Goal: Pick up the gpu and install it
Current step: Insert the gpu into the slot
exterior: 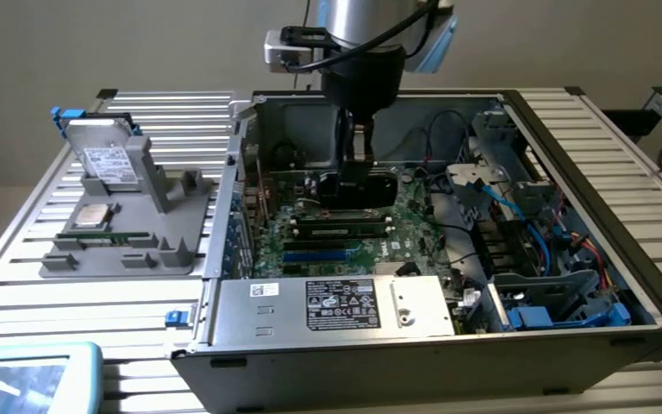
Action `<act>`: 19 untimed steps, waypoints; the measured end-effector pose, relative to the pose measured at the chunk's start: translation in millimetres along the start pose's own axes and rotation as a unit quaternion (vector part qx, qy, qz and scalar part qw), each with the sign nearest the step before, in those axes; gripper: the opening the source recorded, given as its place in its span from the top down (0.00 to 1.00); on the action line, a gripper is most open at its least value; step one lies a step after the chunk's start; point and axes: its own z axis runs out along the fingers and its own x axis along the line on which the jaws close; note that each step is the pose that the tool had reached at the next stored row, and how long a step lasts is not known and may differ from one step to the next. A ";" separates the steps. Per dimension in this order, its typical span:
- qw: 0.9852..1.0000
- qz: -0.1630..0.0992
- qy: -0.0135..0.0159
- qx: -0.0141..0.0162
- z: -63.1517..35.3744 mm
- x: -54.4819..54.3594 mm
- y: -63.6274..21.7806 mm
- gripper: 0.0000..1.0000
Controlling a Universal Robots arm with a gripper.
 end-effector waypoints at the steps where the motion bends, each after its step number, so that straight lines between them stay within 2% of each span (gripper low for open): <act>1: 1.000 0.000 0.000 0.000 1.7 0.0 0.3 0.73; 14: 1.000 0.000 0.000 0.000 25.3 -0.2 1.6 0.73; 19: 1.000 0.000 0.000 -0.001 34.2 5.8 1.2 0.73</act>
